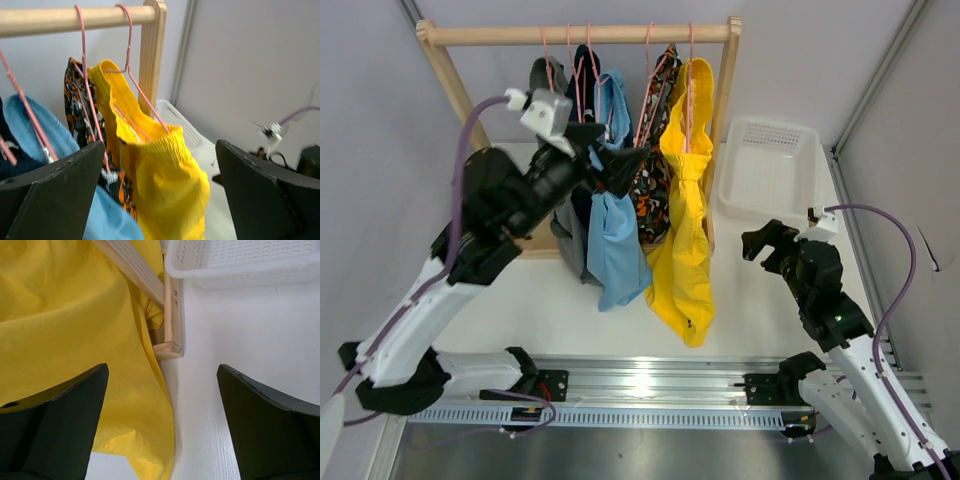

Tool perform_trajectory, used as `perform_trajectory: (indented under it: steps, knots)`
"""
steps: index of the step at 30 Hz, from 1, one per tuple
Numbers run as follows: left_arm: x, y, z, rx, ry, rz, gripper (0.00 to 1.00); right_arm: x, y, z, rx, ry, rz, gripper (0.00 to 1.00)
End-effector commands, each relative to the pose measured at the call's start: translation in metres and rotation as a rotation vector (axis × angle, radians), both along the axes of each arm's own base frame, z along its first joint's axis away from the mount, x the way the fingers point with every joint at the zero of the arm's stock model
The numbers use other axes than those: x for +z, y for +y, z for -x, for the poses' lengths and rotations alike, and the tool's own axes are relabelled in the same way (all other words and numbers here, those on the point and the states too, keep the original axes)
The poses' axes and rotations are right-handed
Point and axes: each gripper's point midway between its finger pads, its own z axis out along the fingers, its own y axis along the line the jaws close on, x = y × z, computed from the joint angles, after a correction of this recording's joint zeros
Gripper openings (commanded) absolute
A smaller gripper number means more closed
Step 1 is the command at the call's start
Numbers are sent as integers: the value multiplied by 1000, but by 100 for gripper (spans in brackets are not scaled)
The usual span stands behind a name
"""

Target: Remove the shorts from the hanger

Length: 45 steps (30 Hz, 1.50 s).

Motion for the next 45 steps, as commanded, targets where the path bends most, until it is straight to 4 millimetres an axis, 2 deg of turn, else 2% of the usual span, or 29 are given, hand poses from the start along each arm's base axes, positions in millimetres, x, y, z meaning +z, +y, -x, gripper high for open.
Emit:
perform_trajectory:
  steps: [1, 2, 3, 5, 6, 7, 9, 10, 12, 13, 21, 22, 24, 25, 27, 28, 29, 30, 32, 36, 40, 41, 45]
  knots:
    - [-12, -27, -42, 103, 60, -85, 99, 12, -2, -3, -31, -33, -28, 97]
    - [17, -25, -43, 123, 43, -40, 99, 9, -4, -2, -34, -22, -14, 97]
    - [-2, -46, -63, 137, 81, -85, 99, 12, -5, -1, -35, -25, -9, 98]
    - [19, -49, -75, 180, 62, -45, 99, 9, -9, 1, -45, -14, 9, 98]
    - [13, -62, -90, 195, 74, -56, 99, 9, -10, 2, -44, -14, 19, 98]
    - [9, -66, -98, 221, 82, -64, 99, 12, -11, 4, -46, -20, 22, 98]
    - [16, -70, -107, 252, 86, -43, 99, 10, -14, 7, -53, -15, 33, 98]
    - [3, -81, -119, 258, 106, -64, 99, 12, -15, 8, -57, -22, 28, 98]
    - [-1, -86, -127, 279, 116, -48, 99, 15, -14, 10, -52, -32, 17, 98]
    - [-12, -94, -135, 285, 132, -59, 99, 16, -14, 10, -50, -36, 13, 98]
    - [-50, -116, -164, 338, 180, -93, 98, 10, -9, 9, -24, -20, 19, 98]
    - [-49, -118, -165, 338, 176, -91, 91, 10, -9, 10, -23, -19, 19, 98]
    - [-62, -127, -174, 344, 188, -109, 75, 8, -9, 9, -23, -17, 19, 98]
    - [-53, -127, -173, 343, 180, -93, 55, 9, -9, 9, -24, -20, 19, 98]
    - [-59, -133, -181, 350, 185, -103, 48, 9, -9, 9, -24, -20, 19, 98]
    - [-60, -134, -182, 353, 187, -110, 27, 8, -9, 9, -24, -16, 21, 98]
    - [-50, -132, -182, 357, 174, -89, 7, 8, -9, 9, -24, -16, 22, 98]
    - [-54, -133, -184, 363, 180, -95, 0, 7, -10, 10, -25, -15, 21, 98]
    - [-44, -130, -181, 360, 160, -92, 0, 7, -10, 10, -25, -13, 22, 98]
    - [-20, -110, -170, 385, 116, -94, 0, 7, -10, 9, -28, -16, 22, 98]
    - [14, -81, -150, 398, 51, -106, 0, 9, -10, 8, -33, -22, 21, 98]
    - [31, -67, -141, 407, 30, -82, 0, 10, -10, 7, -32, -24, 23, 98]
    - [67, -33, -118, 442, -45, -69, 0, 19, -9, 6, -31, -51, 13, 98]
